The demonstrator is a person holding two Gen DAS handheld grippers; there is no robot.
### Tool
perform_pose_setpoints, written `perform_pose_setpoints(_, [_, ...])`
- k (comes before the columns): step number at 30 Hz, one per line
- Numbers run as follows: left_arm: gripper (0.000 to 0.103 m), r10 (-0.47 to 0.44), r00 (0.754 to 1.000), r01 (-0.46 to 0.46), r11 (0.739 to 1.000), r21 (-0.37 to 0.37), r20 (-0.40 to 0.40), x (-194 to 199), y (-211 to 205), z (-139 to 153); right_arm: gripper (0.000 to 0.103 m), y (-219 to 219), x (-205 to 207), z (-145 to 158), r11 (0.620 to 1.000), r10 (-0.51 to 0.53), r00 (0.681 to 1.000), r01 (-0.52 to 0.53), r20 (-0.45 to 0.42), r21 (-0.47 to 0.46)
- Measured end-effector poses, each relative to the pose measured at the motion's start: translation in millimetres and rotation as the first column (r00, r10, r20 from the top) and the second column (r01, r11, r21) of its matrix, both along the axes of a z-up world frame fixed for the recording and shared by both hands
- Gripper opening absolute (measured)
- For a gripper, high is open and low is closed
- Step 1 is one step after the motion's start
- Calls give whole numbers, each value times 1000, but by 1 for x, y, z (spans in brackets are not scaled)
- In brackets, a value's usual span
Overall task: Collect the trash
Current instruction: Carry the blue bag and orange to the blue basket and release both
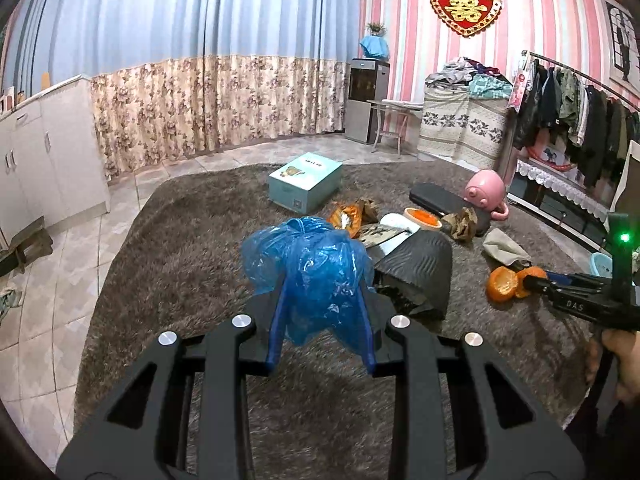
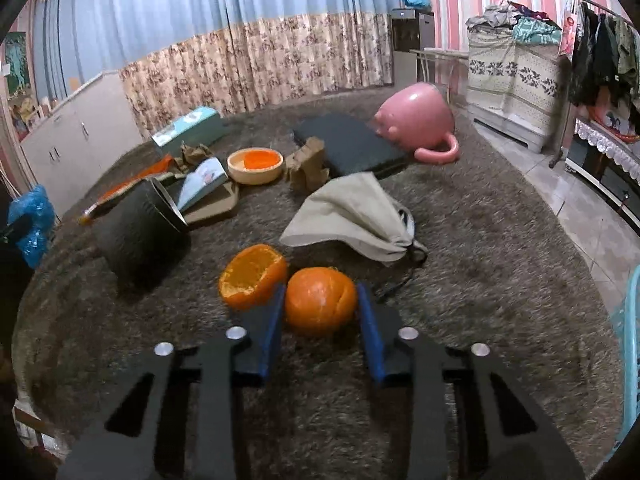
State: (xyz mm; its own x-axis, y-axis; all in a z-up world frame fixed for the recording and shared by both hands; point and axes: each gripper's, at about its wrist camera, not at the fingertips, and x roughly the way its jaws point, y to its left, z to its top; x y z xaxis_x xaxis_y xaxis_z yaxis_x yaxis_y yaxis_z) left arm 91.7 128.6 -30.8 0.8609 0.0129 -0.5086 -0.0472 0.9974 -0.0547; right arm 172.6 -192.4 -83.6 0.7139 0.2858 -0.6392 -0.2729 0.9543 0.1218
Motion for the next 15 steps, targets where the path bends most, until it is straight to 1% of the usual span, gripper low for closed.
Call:
perform_pose_setpoints(3, [29,-10,1000,10,1000,-2,14,1,-8,7,31,-17,-10,19,998,-35,998,32,51,49])
perform_pose_setpoints(8, [29,-29,999,29,1000,0,40,5,-27,20,31,-51,-24,46,994,-104,986,98,131,56])
perform_pose_setpoints(11, [29,-47,998,47,999,-5,46,6,-39,25,30,-73,-28,54,988,-140,979,130,146,79])
perform_pose_setpoints(15, [29,-73,996,72,997,6,52,9,-61,33,29,-103,-33,60,978,-192,970,175,152,113])
